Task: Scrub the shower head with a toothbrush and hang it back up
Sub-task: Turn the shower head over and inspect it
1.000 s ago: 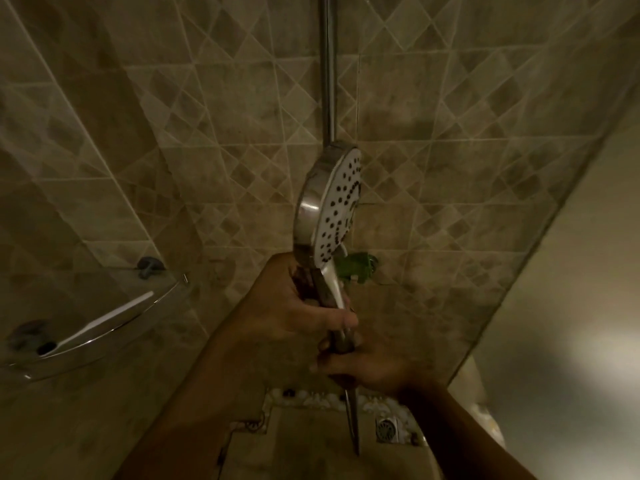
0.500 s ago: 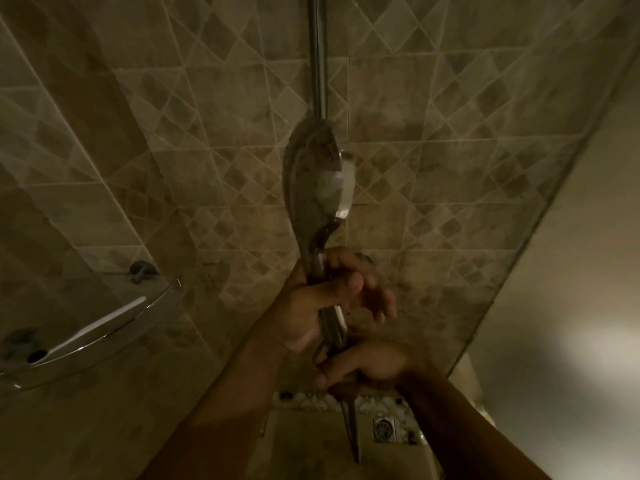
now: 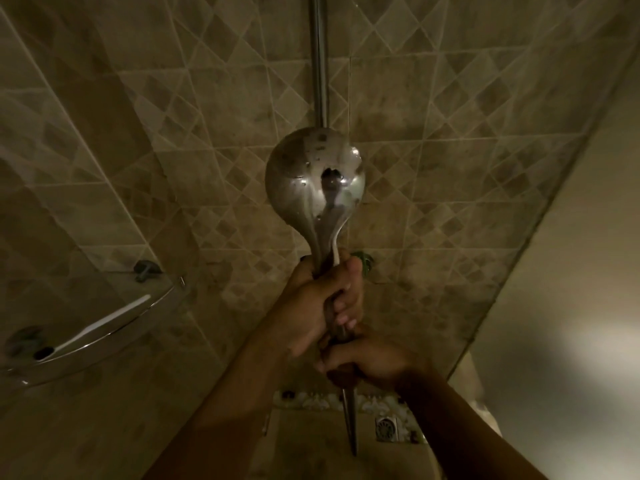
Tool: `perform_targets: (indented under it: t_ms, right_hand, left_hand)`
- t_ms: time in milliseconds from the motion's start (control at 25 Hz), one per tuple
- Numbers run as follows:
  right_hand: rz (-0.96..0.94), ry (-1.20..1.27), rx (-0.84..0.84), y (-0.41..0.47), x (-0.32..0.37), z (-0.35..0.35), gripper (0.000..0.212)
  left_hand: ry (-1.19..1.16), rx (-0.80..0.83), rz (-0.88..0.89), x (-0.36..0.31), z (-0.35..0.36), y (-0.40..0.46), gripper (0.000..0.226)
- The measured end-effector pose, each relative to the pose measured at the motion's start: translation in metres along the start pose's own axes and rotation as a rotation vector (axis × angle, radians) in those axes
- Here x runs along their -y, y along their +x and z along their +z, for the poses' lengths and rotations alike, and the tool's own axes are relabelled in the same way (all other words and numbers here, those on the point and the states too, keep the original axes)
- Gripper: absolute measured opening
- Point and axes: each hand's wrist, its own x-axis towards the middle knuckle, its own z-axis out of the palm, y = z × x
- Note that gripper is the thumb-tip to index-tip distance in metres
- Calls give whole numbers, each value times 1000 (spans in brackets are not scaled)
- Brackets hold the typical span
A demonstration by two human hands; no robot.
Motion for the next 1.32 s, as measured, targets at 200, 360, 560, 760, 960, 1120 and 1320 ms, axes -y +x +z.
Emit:
perform_targets:
  t_ms: [200,360,560,760,960,1120,1320]
  right_hand:
    - [-22,70,-46,2,-1,1,40]
    - [-23,66,-105,5,-6,1,41]
    - [-36,47,-80,3,-1,-2,43]
    - [-23,83,48,3,-2,-5,41]
    - [-23,102,129,0,-2,-4,44]
    - [-14,69,97,-1,0,-3,45]
    - [8,12,62,-4,3,-1,44]
  left_hand:
    - [-25,-56,-41,-4,-5,-4,19]
    - [-17,-108,-85,-7,-4,-5,33]
    - [-66,-69,-79,-8,-13,-9,49]
    - [132,110,16,-10,-28,-19,56]
    - [312,189,44,-20,-35,-25,53]
    - [376,50,58,-25,-31,-24,48]
    - [479,-116,131,-24,-30,-21,46]
